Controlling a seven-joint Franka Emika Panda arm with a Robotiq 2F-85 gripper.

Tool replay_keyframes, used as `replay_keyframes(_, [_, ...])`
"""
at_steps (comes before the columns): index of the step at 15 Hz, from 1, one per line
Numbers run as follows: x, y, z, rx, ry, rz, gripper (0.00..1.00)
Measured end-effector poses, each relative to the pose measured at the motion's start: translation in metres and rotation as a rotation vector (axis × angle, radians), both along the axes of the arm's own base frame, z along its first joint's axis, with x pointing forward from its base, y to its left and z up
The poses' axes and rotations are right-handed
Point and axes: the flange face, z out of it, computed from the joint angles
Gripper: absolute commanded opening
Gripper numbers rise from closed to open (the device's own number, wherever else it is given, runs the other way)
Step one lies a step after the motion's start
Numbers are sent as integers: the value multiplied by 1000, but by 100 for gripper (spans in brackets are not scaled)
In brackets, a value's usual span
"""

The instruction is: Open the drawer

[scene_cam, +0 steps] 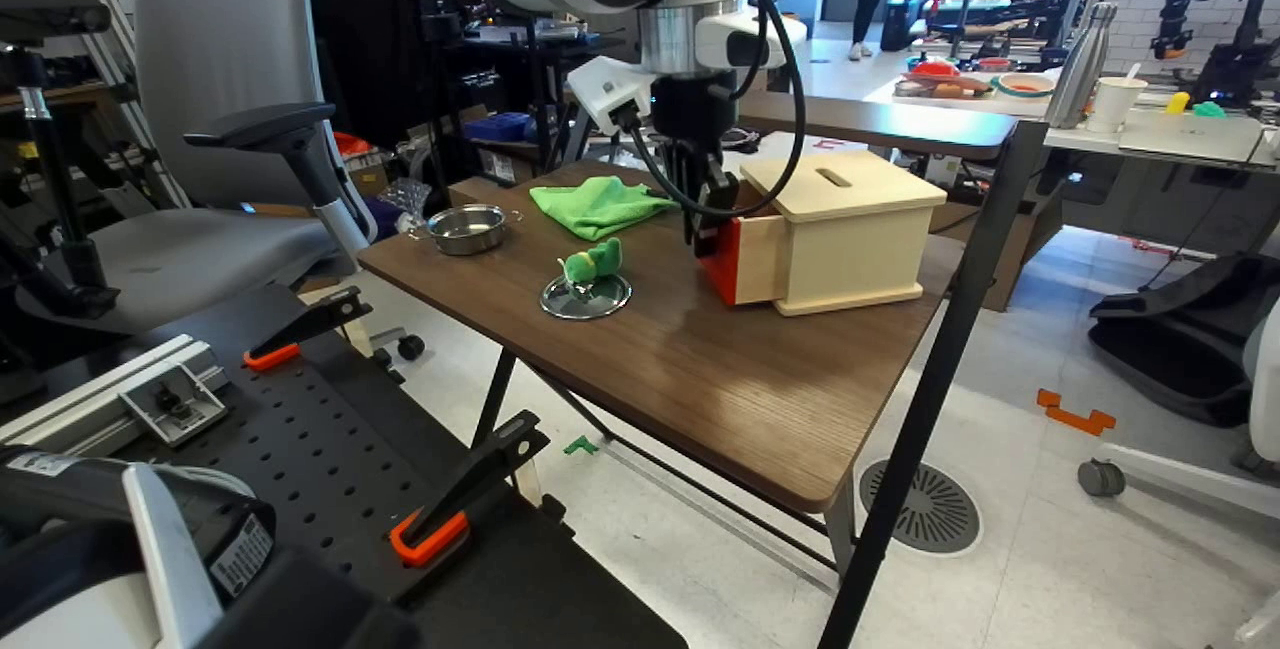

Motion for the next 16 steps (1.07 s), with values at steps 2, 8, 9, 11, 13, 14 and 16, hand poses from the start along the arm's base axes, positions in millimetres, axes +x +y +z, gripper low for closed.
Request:
replay_keyframes(2, [0, 6, -1, -15, 3, -15, 7])
replay_keyframes(8, [-2, 21, -3, -53, 7, -34, 7])
replay_keyframes(9, [-2, 22, -3, -56, 8, -35, 7])
replay_keyframes(11, [-3, 23, -4, -62, 9, -36, 52])
replay_keyframes(13, [-4, 26, -5, -65, 16, -30, 58])
replay_keyframes(14, [-9, 36, -15, -59, 46, 4, 66])
replay_keyframes(16, [-20, 70, -43, -46, 101, 70, 81])
